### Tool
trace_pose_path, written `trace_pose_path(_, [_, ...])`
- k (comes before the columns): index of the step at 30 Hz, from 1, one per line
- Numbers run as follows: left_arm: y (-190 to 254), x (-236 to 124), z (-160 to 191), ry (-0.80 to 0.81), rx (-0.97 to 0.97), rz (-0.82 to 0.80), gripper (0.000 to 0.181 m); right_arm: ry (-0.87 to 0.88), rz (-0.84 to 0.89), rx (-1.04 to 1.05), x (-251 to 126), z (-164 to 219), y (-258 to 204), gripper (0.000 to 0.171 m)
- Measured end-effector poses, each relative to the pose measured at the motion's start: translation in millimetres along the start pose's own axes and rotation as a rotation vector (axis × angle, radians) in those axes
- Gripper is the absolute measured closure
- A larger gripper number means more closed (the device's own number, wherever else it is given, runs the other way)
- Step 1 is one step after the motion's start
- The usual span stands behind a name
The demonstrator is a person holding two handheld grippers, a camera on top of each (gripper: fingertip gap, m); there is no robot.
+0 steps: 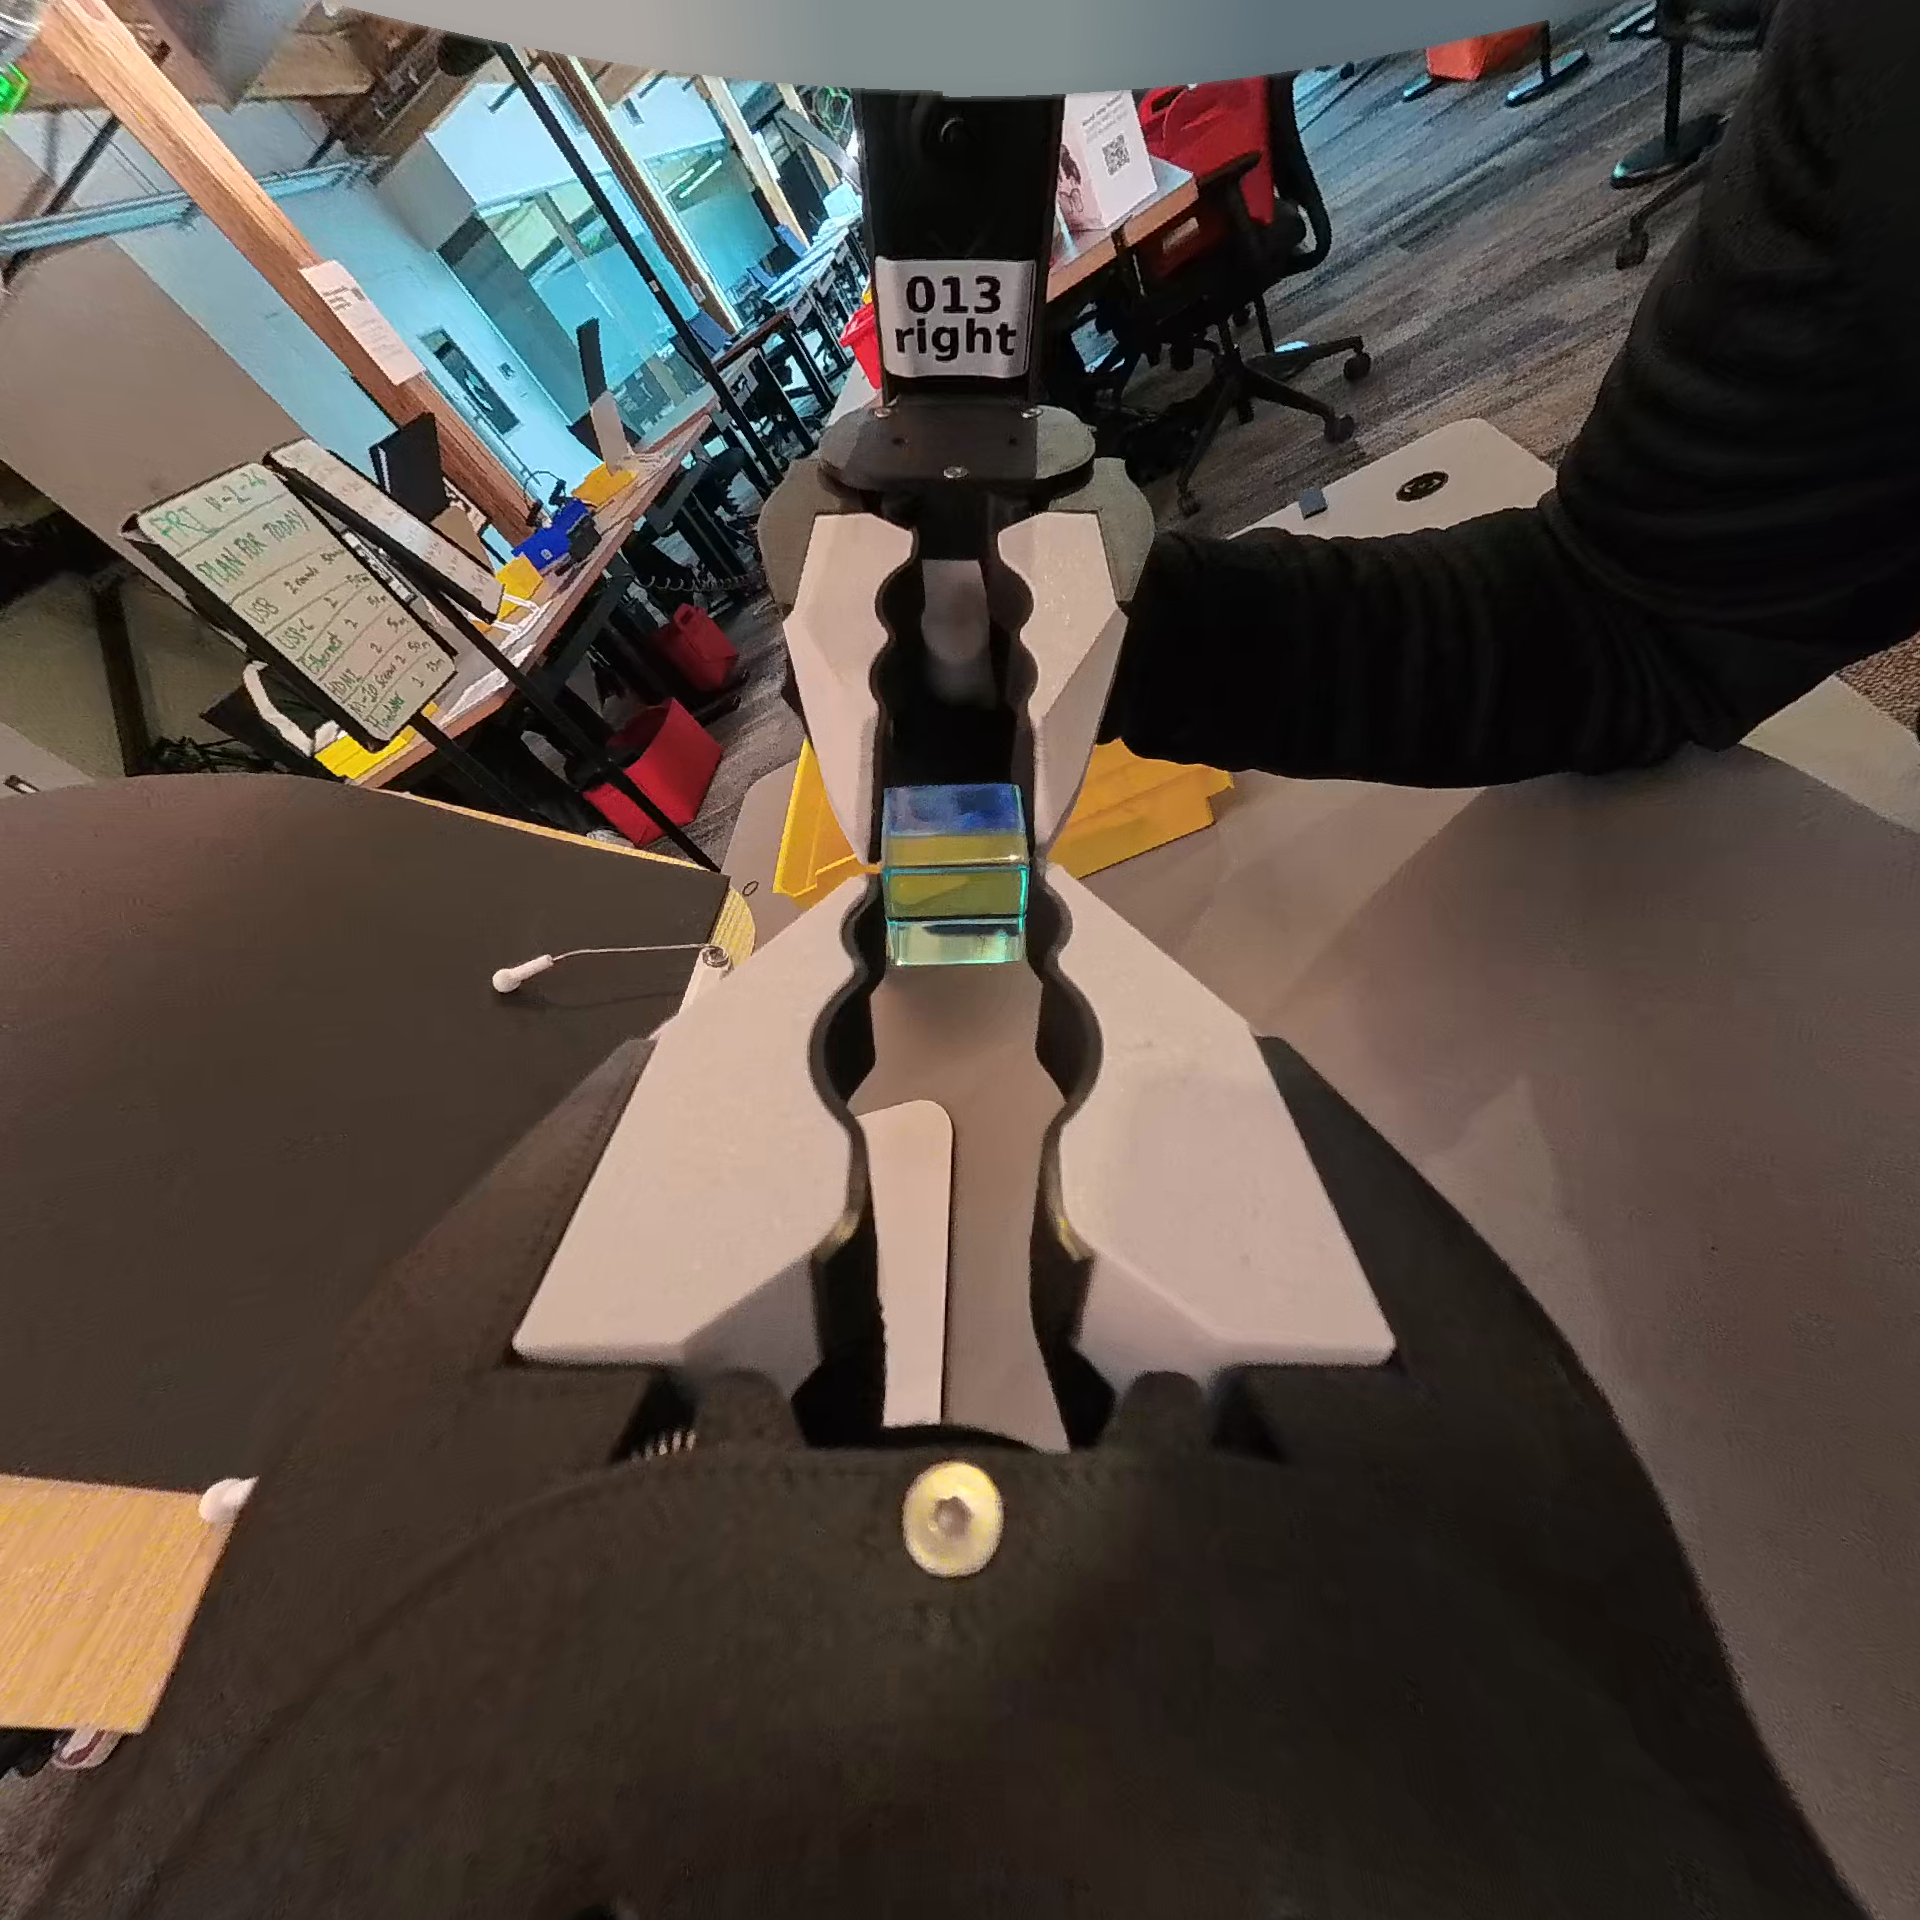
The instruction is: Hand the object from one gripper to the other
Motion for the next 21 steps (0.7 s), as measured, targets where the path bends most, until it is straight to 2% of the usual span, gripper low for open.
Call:
trace_pose_path(8, [-5.8,1.9,-6.7,0.028,0.020,-0.059,0.156,0.066,0.008,0.047,-5.7,-7.3,5.4,0.148])
trace_pose_path(13, [-11.9,1.0,-10.9,0.052,0.029,-0.112,0.146,0.140,0.030,0.104,-14.7,-15.9,13.7,0.147])
trace_pose_path(18, [-27.2,0.4,-20.0,0.035,0.177,-0.326,0.135,0.255,-0.001,0.347,-24.4,-18.0,29.7,0.147])
trace_pose_path(21, [-28.6,4.1,-21.2,-0.067,0.338,-0.437,0.134,0.296,-0.069,0.510,-26.8,-11.5,35.0,0.147])
Point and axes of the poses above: each gripper's, where its closed fingertips meet, x out along the fingers, z out of its underside, y = z × x across the jaws, the point moved 3 cm from there along -x, back along the fingers, and after that the axes turned 2 degrees about x, right-handed, at the moved point
